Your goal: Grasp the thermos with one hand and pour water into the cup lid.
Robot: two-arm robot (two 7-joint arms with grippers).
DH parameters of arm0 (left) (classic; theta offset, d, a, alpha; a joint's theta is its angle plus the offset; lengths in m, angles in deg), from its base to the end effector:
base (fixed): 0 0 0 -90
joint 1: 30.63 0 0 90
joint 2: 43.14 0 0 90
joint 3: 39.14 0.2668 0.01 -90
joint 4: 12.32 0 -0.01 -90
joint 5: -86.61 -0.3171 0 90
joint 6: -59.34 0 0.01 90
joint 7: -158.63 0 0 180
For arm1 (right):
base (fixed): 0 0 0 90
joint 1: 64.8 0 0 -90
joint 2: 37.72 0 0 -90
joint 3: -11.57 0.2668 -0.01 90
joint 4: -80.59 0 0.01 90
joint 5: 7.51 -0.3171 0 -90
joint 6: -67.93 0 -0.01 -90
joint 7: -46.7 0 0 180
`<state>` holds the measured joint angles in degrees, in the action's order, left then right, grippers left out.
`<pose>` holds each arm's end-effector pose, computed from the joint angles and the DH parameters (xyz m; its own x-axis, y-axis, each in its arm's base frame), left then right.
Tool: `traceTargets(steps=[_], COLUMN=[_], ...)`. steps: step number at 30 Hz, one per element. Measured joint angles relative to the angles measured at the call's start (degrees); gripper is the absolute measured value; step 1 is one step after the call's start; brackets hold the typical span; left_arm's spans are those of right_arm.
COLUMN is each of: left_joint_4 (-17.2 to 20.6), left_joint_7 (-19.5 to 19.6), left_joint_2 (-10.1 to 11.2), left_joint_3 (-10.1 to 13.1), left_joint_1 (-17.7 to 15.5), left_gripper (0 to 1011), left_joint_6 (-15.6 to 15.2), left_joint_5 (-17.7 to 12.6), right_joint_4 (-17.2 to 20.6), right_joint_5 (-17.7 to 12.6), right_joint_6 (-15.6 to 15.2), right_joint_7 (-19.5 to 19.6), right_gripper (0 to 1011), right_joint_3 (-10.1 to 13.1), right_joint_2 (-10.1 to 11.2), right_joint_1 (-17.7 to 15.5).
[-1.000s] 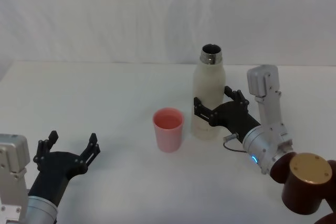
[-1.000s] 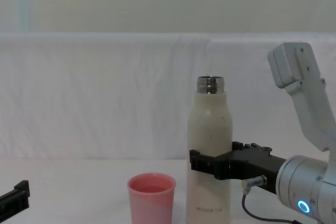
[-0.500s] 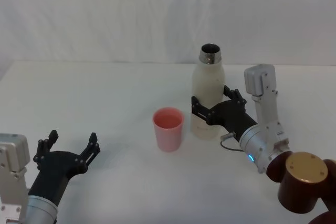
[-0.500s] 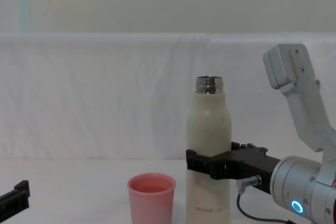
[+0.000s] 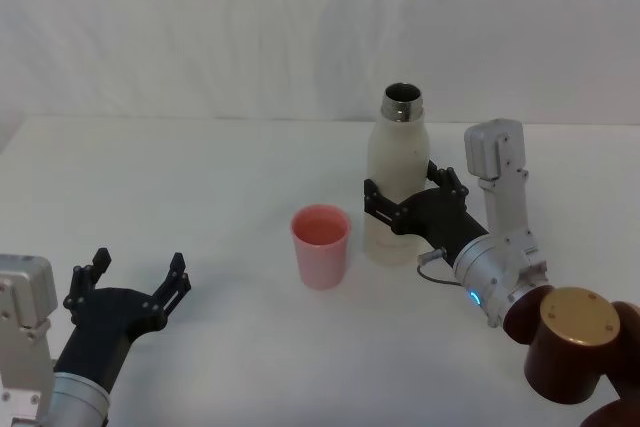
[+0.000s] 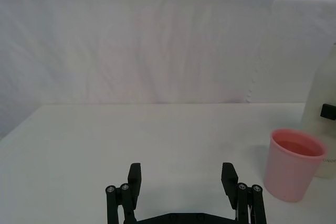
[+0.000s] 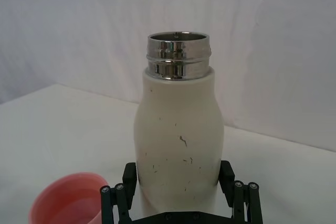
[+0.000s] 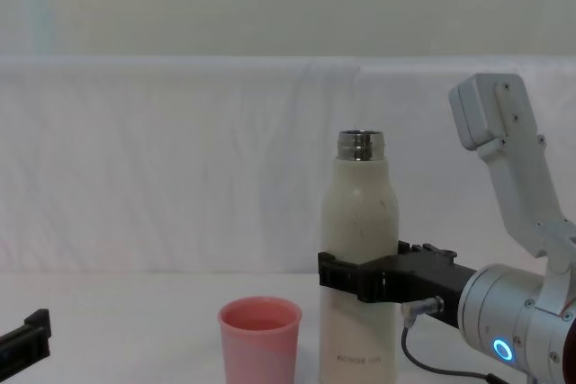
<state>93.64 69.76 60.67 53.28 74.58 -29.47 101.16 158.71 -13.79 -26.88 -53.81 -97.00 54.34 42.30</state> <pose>0.2671 0.0311 -0.2635 0.1245 0.9917 -0.0327 -0.9921 0.1239 -0.0177 0.3994 0.0920 -0.2415 0.4723 -0.8814 0.0135 0.8814 0.4719 -0.0213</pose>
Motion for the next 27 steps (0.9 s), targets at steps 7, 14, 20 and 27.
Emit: traceTargets(steps=[7,14,20,27], left_joint_4=[0.0,0.0,0.0,0.0], left_joint_7=[0.0,0.0,0.0,0.0], left_joint_2=[0.0,0.0,0.0,0.0], left_joint_3=[0.0,0.0,0.0,0.0], left_joint_1=[0.0,0.0,0.0,0.0], left_gripper=[1001,1001,1001,1001], left_joint_6=[0.0,0.0,0.0,0.0], left_joint_5=[0.0,0.0,0.0,0.0], right_joint_4=[-0.36,-0.91,-1.1,-1.06], right_joint_5=[-0.02,-0.11,-0.21,-0.22], right_joint_6=[0.21,0.39,0.44,0.44], right_joint_7=[0.14,0.15,0.1,0.06], right_gripper=[1001,1001,1001,1001], right_joint_3=[0.18,0.27,0.27,0.27], right_joint_2=[-0.24,-0.46,-0.51,-0.49], right_joint_1=[0.24,0.53,0.6,0.6])
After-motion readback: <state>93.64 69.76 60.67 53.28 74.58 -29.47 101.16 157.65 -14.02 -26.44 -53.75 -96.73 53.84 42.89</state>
